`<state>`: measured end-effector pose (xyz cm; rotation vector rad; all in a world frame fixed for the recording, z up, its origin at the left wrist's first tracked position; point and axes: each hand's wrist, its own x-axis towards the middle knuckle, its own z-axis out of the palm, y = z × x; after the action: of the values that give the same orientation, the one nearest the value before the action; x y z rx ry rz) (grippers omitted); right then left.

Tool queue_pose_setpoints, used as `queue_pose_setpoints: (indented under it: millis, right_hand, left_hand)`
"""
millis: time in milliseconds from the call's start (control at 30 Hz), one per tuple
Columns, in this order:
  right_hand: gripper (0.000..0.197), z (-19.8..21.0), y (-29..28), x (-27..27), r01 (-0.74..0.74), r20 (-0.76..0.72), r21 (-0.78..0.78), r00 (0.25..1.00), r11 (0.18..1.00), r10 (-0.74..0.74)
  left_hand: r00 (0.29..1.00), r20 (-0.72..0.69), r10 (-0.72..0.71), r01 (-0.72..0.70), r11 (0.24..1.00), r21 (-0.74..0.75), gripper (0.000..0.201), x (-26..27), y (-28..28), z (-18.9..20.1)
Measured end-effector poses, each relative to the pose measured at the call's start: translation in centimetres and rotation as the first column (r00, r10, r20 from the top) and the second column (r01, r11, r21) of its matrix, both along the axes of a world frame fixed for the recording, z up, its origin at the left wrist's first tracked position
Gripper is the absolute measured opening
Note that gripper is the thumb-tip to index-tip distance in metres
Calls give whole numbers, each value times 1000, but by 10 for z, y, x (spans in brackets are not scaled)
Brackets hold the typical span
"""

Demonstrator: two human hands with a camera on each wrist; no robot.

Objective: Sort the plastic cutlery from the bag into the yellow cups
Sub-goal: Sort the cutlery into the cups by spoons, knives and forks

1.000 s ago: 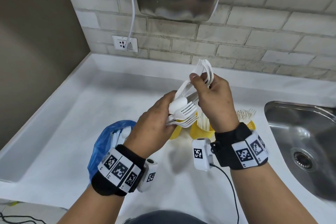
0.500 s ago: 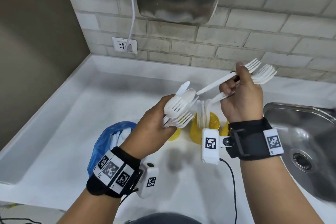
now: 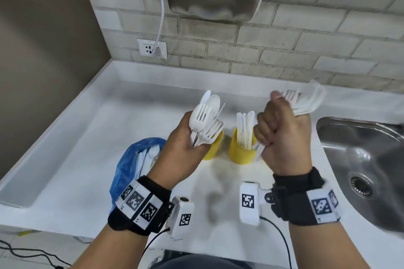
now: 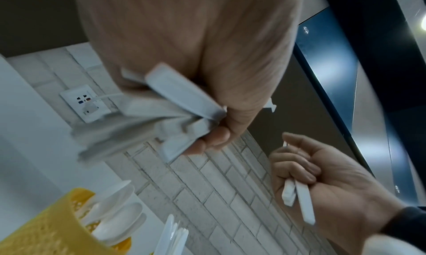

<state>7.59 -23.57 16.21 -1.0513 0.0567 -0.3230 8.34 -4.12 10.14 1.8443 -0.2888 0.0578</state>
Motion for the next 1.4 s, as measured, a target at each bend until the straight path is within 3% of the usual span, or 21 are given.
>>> queue_pose_setpoints:
  millis: [67,133,200,300,367,533,667,733,867,967,1200,1400]
  right_hand:
    - [12,-10,9,-14,-71,41,-167,996,983,79]
    - [22,-18,16,-27,-122,78,-355,984,927,159]
    - [16,-21,22,-38,-163,92,-513,966,843,243]
    - [20,-20,28,-46,-187,73,-609,954,771,289]
    - [6,-17,29,-47,-201,66,-603,952,772,300]
    - [21,-14,19,-40,-206,99,-453,955,867,279]
    - [5,-13,13,-38,-224,99,-461,949,859,301]
    - [8,-15,9,-36,-218,76,-431,958,876,276]
    - [23,-19,-6,-31,-196,30,-288,977,937,213]
    - [11,-16,-24,-28,-176,56,-75,982,982,180]
    - [30,-2,-73,-15,-256,86,312,967,915,241]
    - [38,3,-111,-10,-209,80,397,978,894,194]
  left_hand:
    - [1000,1,5,-5,999,-51,42,-7,-2,1]
    - [1000,8,24,-23,992,-127,45,-12,-3,2]
    - [998,40,48,-41,986,-162,53,-16,-5,3]
    - [992,104,67,-52,989,-138,64,-19,-7,4]
    - [986,144,88,-75,992,-98,65,-19,-10,5]
    - [967,209,148,-154,988,12,66,-20,-17,8]
    - [952,248,180,-204,976,74,66,-19,-29,8]
    - [947,247,205,-231,970,78,69,-17,-38,8]
    - [946,239,221,-245,967,73,67,-16,-53,5]
    - [954,213,210,-228,972,63,61,-17,-64,2]
    - [972,113,205,-201,978,-49,49,-20,-88,3]
    - [995,17,97,-94,983,-158,23,-26,-104,4]
